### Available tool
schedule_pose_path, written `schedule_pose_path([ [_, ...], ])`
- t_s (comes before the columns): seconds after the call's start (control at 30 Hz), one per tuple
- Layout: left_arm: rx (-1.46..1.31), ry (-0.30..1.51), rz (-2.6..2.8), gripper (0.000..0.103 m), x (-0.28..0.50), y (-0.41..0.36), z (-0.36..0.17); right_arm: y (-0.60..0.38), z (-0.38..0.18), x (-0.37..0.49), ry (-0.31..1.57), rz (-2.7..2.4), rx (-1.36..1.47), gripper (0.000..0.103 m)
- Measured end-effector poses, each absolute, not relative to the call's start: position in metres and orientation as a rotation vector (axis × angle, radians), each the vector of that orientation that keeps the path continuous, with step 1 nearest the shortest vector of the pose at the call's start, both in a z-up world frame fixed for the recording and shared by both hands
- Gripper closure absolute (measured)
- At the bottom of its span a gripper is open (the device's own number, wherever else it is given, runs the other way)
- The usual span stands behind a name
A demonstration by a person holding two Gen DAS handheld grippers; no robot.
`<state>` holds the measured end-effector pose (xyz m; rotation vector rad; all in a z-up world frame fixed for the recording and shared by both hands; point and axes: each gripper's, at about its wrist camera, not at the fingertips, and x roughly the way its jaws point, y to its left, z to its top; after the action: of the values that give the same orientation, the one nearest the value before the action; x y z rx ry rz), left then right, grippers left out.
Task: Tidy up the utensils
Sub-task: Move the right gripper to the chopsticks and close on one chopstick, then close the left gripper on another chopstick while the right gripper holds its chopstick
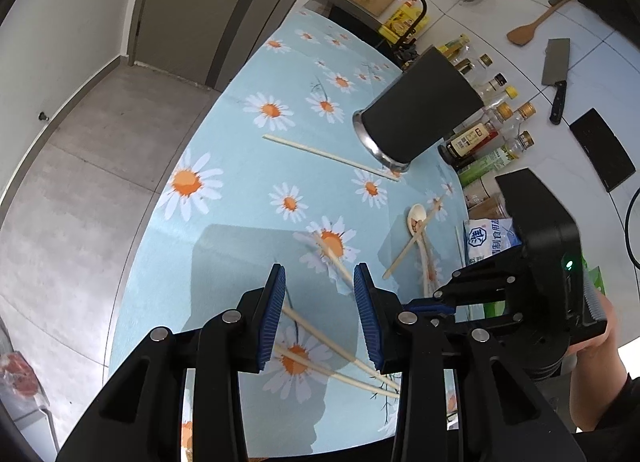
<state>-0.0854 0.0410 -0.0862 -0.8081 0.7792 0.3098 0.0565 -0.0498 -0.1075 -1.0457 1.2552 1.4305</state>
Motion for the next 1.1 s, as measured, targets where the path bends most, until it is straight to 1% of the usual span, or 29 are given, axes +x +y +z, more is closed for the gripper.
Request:
schedule_pose_path([
  [0.3,-0.736,0.814,0.272,0.069,-0.064,0.043,-0.077,-0.06,-0.085,0.095,1.273,1.4,-0.888,0.098],
  [0.57,-0.587,0.902,0.178,0.069,-0.02,0.042,-0.071,-0.091,-0.066,0.139,1.295,1.322,-0.681,0.098],
  [0.9,-0.428,1.032,-0.045,0.069,0.051,0.004,-0.082,-0.143,-0.047,0.185,1.284,1.159,-0.474,0.098],
  [1.1,-0.304,1.117,-0.135,0.069,0.091,-0.019,-0.093,-0.17,-0.043,0.197,1.279,1.093,-0.384,0.098],
])
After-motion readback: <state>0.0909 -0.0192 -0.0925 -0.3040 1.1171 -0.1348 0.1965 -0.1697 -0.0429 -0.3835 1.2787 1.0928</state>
